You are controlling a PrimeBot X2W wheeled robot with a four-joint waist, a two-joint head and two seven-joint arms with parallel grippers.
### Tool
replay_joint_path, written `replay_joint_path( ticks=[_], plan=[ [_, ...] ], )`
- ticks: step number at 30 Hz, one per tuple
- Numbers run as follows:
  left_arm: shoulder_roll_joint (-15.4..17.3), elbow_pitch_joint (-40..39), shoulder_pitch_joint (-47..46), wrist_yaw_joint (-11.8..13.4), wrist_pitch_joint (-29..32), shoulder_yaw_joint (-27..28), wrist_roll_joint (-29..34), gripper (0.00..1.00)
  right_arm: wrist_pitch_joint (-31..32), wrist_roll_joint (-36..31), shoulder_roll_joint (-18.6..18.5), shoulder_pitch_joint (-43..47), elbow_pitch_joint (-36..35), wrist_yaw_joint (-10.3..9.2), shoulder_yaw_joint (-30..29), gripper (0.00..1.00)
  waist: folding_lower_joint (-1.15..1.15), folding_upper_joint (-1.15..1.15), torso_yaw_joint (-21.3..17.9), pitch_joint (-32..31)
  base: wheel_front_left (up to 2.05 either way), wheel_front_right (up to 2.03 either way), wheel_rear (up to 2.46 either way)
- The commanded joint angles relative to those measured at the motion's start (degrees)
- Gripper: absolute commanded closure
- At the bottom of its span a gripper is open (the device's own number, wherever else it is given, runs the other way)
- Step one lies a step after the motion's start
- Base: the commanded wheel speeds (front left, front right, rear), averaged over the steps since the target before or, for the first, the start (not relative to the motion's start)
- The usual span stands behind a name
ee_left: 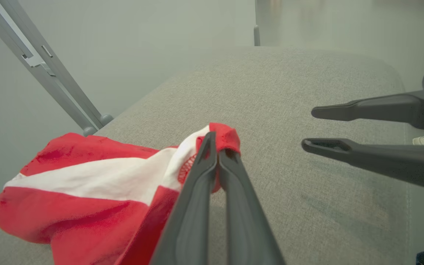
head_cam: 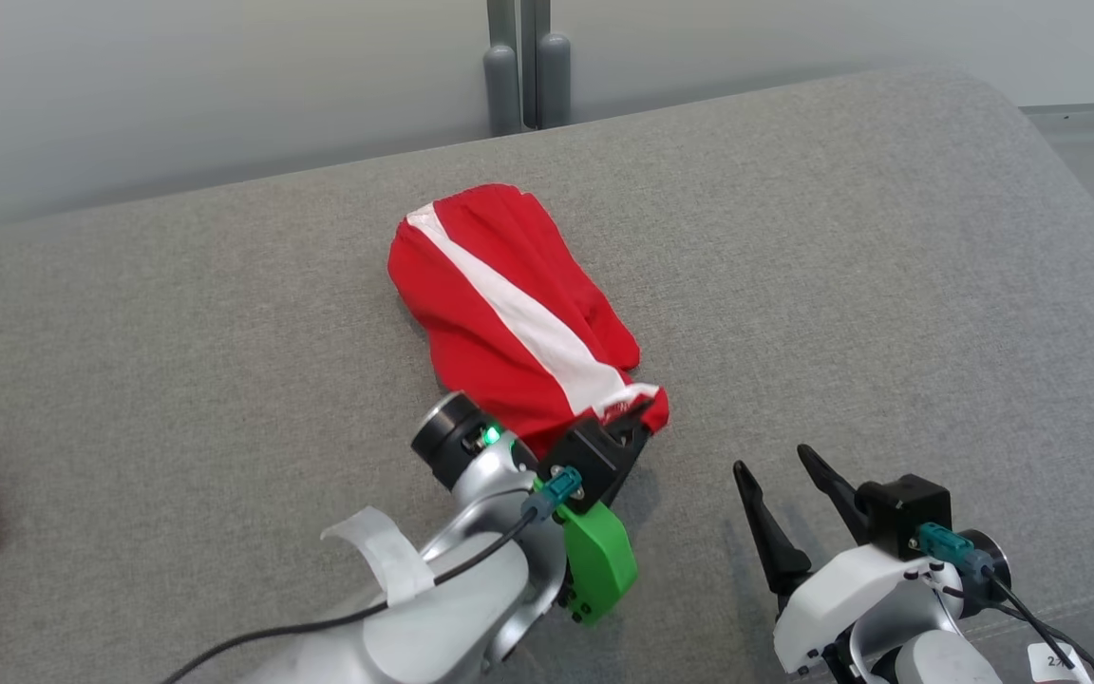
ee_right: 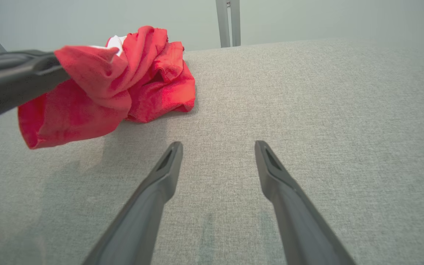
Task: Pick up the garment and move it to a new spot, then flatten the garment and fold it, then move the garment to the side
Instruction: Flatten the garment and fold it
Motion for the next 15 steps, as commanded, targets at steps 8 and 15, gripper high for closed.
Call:
replay_joint_path(
  ticks=[8, 15],
  plan=[
    [-2.06, 1.30, 7.84, -2.95, 1.80, 0.95, -7.76, 0.00, 0.85, -0.45, -0.04, 1.93, -0.49, 0.00, -0.35, 0.00, 0.00, 0.00, 1.12, -2.46, 0.00, 0.00, 0.00],
    [-0.07, 0.26, 10.77, -1.88, 1.94, 3.37, -11.32, 0.00, 1.33, -0.80, -0.03, 3.43, -1.56, 0.00, -1.78, 0.00, 0.00, 0.00, 2.22, -3.53, 0.00, 0.00, 0.00]
  ],
)
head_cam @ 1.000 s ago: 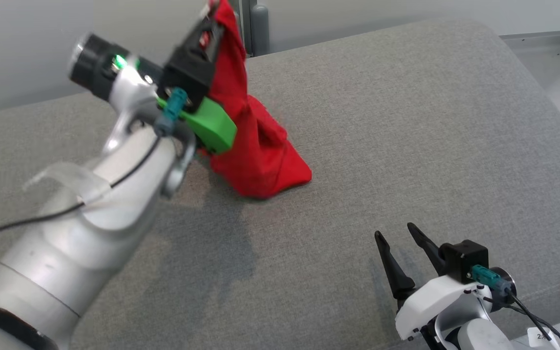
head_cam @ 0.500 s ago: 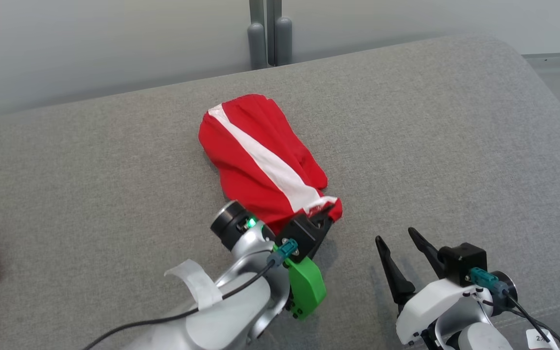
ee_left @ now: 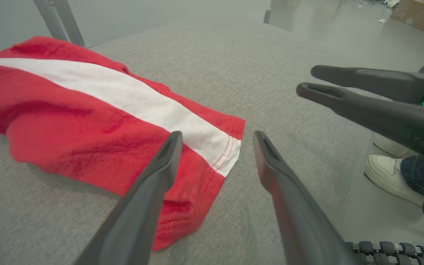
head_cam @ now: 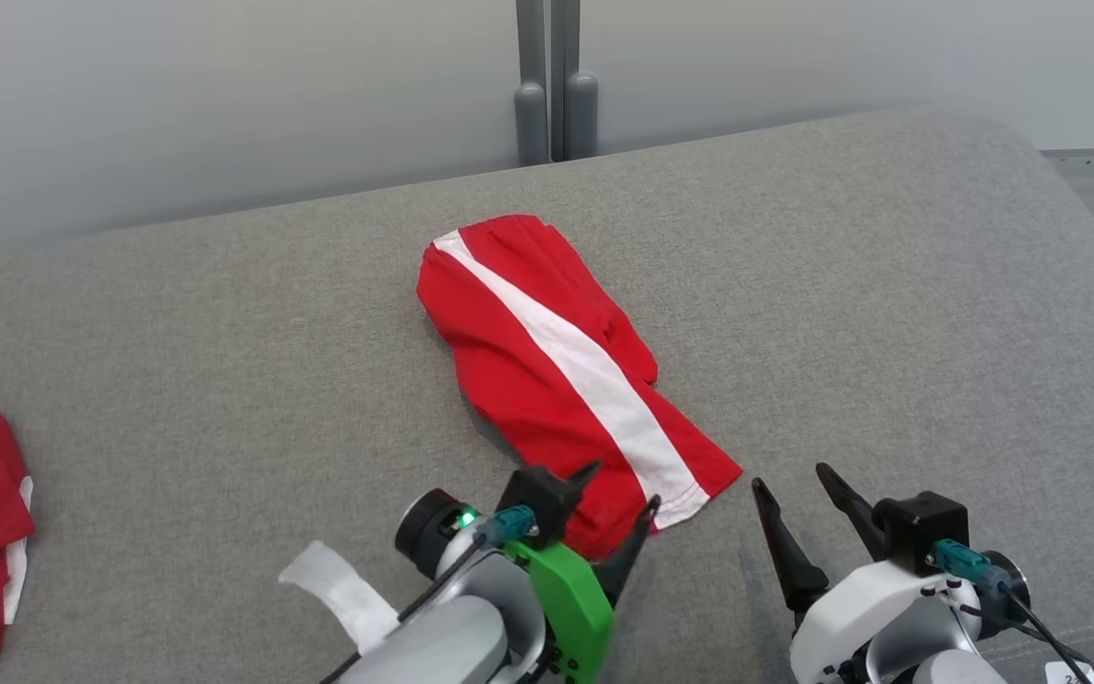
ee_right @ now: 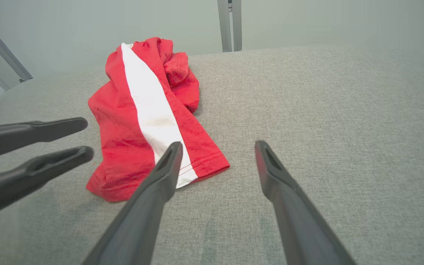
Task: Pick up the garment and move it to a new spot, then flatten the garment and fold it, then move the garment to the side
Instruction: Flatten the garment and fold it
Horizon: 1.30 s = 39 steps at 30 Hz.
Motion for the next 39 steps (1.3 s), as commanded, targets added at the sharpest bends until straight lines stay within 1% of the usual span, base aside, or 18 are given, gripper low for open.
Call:
replay_joint_path(
  ticks=[1, 6, 9, 13, 16, 19, 21, 22, 28, 35, 39],
  plan=[
    [1.45, -0.44, 0.85, 0.96, -0.16, 1.03, -0.54, 0.00, 0.19, -0.38, -0.04, 1.06, -0.54, 0.00, -0.41, 0.00, 0.00, 0.00, 0.54, -0.36, 0.00, 0.00, 0.00],
    [4.49, -1.57, -2.11, 2.13, 0.45, 3.26, -1.13, 0.00, 0.42, -0.37, -0.03, 1.28, -1.84, 0.00, -0.84, 0.00, 0.00, 0.00, 0.88, -0.23, 0.00, 0.00, 0.00],
    [5.92, -1.43, -4.18, 2.22, 1.06, 4.00, -0.58, 0.00, 0.47, -0.31, -0.03, 1.16, -2.34, 0.00, -0.68, 0.00, 0.00, 0.00, 0.67, 0.26, 0.00, 0.00, 0.00],
    [8.37, -0.28, -9.27, 1.92, 2.64, 6.21, -1.06, 0.00, 0.09, -0.31, -0.03, -0.03, -3.40, 0.00, 0.49, 0.00, 0.00, 0.00, -0.66, 1.84, 0.00, 0.00, 0.00],
    [9.98, 1.60, -13.66, 1.73, 5.22, 7.82, -1.64, 0.00, -0.22, -0.19, -0.03, -1.11, -4.10, 0.00, 1.64, 0.00, 0.00, 0.00, -2.27, 3.66, 0.00, 0.00, 0.00],
    [11.50, 4.05, -18.03, 1.65, 8.90, 8.81, -1.93, 0.00, -0.67, -0.23, -0.03, -2.55, -4.56, 0.00, 3.01, 0.00, 0.00, 0.00, -4.30, 6.00, 0.00, 0.00, 0.00],
    [12.53, 5.54, -20.90, 0.75, 12.34, 9.27, -2.77, 0.00, -1.00, -0.31, -0.03, -3.78, -4.88, 0.00, 4.10, 0.00, 0.00, 0.00, -5.85, 7.98, 0.00, 0.00, 0.00],
    [13.84, 6.93, -24.20, 0.10, 15.22, 9.69, -2.94, 0.00, -1.34, -0.12, -0.01, -4.87, -5.10, 0.00, 5.14, 0.00, 0.00, 0.00, -7.32, 9.96, 0.00, 0.00, 0.00],
    [16.33, 10.49, -31.43, -1.54, 23.26, 10.21, -3.67, 0.00, -2.45, 0.69, 0.00, -7.44, -4.81, 0.00, 7.61, 0.00, 0.00, 0.00, -11.30, 15.49, 0.00, 0.00, 0.00],
    [17.93, 12.21, -36.20, -4.68, 31.44, 9.51, -5.09, 0.00, -3.94, 1.55, 0.00, -8.38, -3.45, 0.00, 8.84, 0.00, 0.00, 0.00, -13.64, 19.38, 0.00, 0.00, 0.00],
    [18.62, 13.01, -37.61, -4.88, 35.37, 8.59, -4.70, 0.00, -4.69, 1.97, 0.00, -9.01, -2.90, 0.00, 9.44, 0.00, 0.00, 0.00, -14.28, 20.55, 0.00, 0.00, 0.00]
  ],
)
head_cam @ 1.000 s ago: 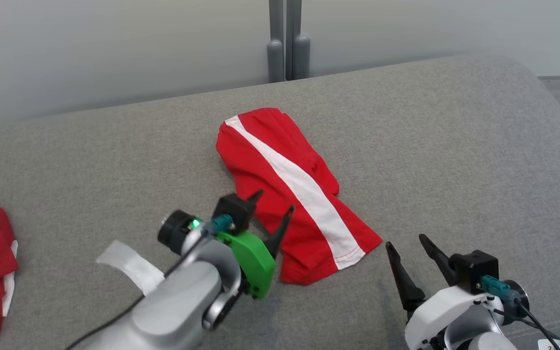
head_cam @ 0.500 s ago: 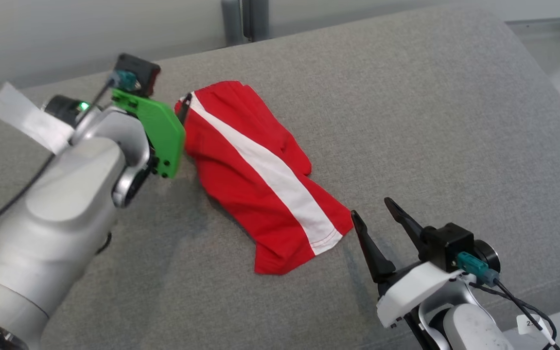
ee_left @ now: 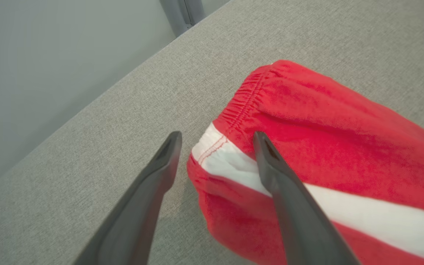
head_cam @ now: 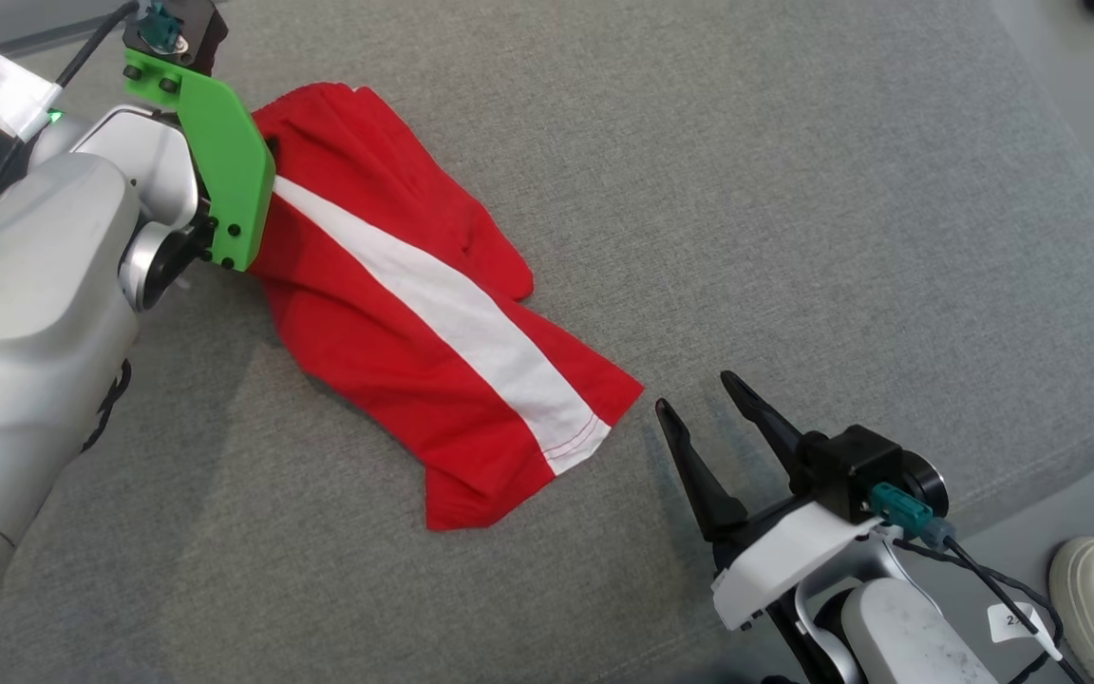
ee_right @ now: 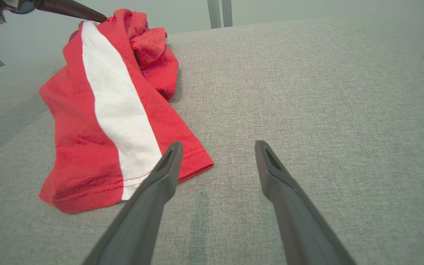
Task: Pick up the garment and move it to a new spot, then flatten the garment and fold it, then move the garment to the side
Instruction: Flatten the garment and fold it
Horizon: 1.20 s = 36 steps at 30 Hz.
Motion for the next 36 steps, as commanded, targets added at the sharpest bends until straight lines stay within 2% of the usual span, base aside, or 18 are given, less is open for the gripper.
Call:
replay_joint_path(
  ticks=[1, 9, 10, 11, 12, 13, 14, 19, 27, 31, 32, 33, 34, 36],
  plan=[
    [0.66, 0.29, -0.93, -0.22, 0.99, -0.25, 0.06, 0.00, -0.52, 0.48, 0.03, -0.96, 0.20, 0.00, 0.29, 0.00, 0.00, 0.00, -2.22, 2.28, 0.00, 0.00, 0.00],
    [1.03, 0.25, -0.03, 0.24, 4.62, -0.71, -1.39, 0.00, -0.65, 0.08, 0.03, -1.83, 1.04, 0.00, 1.19, 0.00, 0.00, 0.00, -2.72, 2.93, 0.00, 0.00, 0.00],
    [0.90, 0.11, 0.03, 0.40, 5.04, -0.76, -1.41, 0.07, -0.64, 0.01, 0.02, -1.82, 1.07, 0.00, 1.14, 0.00, 0.00, 0.00, -2.65, 2.99, 0.00, 0.00, 0.00],
    [0.81, -0.08, 0.06, 0.54, 5.14, -0.81, -1.47, 0.36, -0.63, -0.03, 0.02, -1.84, 1.10, 0.00, 1.10, 0.00, 0.00, 0.00, -2.56, 3.05, 0.00, 0.00, 0.00],
    [0.81, -0.08, 0.06, 0.54, 5.14, -0.81, -1.47, 0.36, -0.63, -0.03, 0.02, -1.84, 1.10, 0.00, 1.10, 0.00, 0.00, 0.00, -2.56, 3.05, 0.00, 0.00, 0.00],
    [0.72, -0.23, 0.24, 0.52, 5.67, -0.94, -1.64, 0.60, -0.54, -0.09, 0.03, -1.89, 1.17, 0.00, 1.11, 0.00, 0.00, 0.00, -2.45, 3.08, 0.00, 0.00, 0.00],
    [0.66, -0.42, 0.44, 0.59, 5.73, -0.96, -1.73, 1.00, -0.52, -0.12, 0.02, -1.91, 1.24, 0.00, 1.12, 0.00, 0.00, 0.00, -2.33, 3.06, 0.00, 0.00, 0.00],
    [0.77, -0.96, 1.51, 1.67, 6.73, -0.91, -2.21, 1.00, -0.37, -0.11, 0.02, -1.96, 1.60, 0.00, 1.17, 0.00, 0.00, 0.00, -1.68, 2.54, 0.00, 0.00, 0.00],
    [0.28, -1.63, 2.89, 5.48, 1.50, 0.59, -1.87, 1.00, 0.22, -0.98, 0.02, -1.73, 1.64, 0.00, 0.50, 0.00, 0.00, 0.00, 0.43, 1.08, 0.00, 0.00, 0.00],
    [0.57, -1.95, 3.86, 4.81, 0.17, 0.59, -2.23, 1.00, 0.85, -1.57, 0.01, -1.04, 1.60, 0.00, 0.38, 0.00, 0.00, 0.00, 1.33, -0.41, 0.00, 0.00, 0.00],
    [0.79, -2.28, 3.51, 4.52, -0.57, 0.52, -1.77, 0.94, 1.07, -1.64, 0.01, -1.01, 1.47, 0.00, 0.38, 0.00, 0.00, 0.00, 1.41, -0.52, 0.00, 0.00, 0.00],
    [1.02, -2.43, 3.29, 4.27, -1.03, 0.33, -1.43, 0.72, 1.12, -1.74, 0.02, -1.05, 1.36, 0.00, 0.44, 0.00, 0.00, 0.00, 1.45, -0.64, 0.00, 0.00, 0.00],
    [1.21, -2.27, 3.34, 3.84, -0.86, 0.05, -1.36, 0.00, 1.09, -1.76, 0.01, -1.14, 1.23, 0.00, 0.58, 0.00, 0.00, 0.00, 1.41, -0.76, 0.00, 0.00, 0.00],
    [1.31, -2.19, 2.90, 3.00, -0.24, -0.16, -1.58, 0.00, 1.29, -1.51, 0.02, -1.22, 1.02, 0.00, 0.96, 0.00, 0.00, 0.00, 1.16, -0.86, 0.00, 0.00, 0.00]
  ],
)
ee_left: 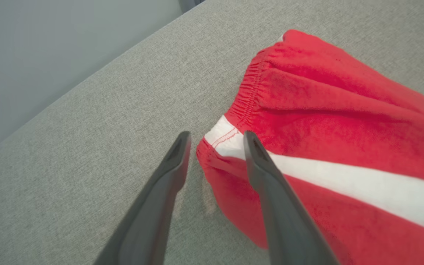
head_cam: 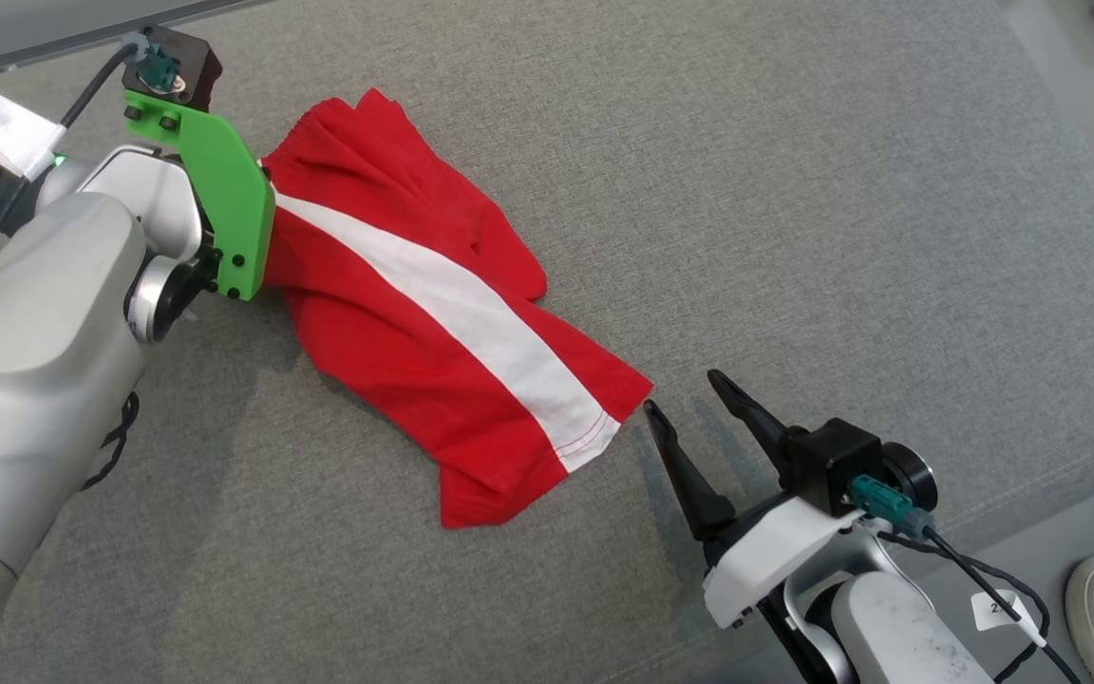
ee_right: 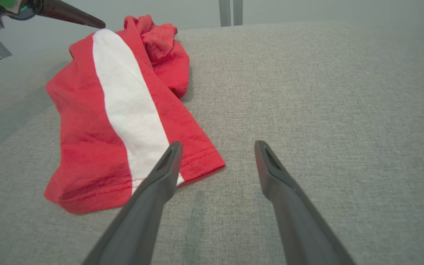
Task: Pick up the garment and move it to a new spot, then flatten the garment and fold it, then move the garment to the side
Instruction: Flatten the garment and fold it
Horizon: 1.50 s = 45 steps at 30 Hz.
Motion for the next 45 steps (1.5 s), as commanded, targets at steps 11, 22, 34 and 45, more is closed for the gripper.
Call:
replay_joint_path(
  ticks=[11, 22, 34, 45],
  plan=[
    [2.83, 0.33, -5.31, -2.66, 11.43, -2.05, -0.36, 0.00, -0.53, 1.15, 0.02, 0.44, -0.87, 0.00, 1.96, 0.00, 0.00, 0.00, -4.25, 3.71, 0.00, 0.00, 0.00],
    [4.63, -2.18, -6.73, -2.96, 17.32, -3.19, -0.78, 0.00, -2.26, 2.20, 0.01, -0.97, -0.15, 0.00, 2.27, 0.00, 0.00, 0.00, -5.54, 7.36, 0.00, 0.00, 0.00],
    [5.17, -5.77, -4.27, -1.42, 18.69, -2.43, -3.24, 1.00, -3.01, 2.53, 0.01, -2.34, 1.10, 0.00, 2.48, 0.00, 0.00, 0.00, -3.53, 7.66, 0.00, 0.00, 0.00],
    [-0.36, -6.38, -4.01, 1.26, -2.73, 5.12, -4.25, 1.00, -2.00, 1.20, -0.01, -1.46, 2.10, 0.00, 1.54, 0.00, 0.00, 0.00, 0.08, 1.79, 0.00, 0.00, 0.00]
  ],
)
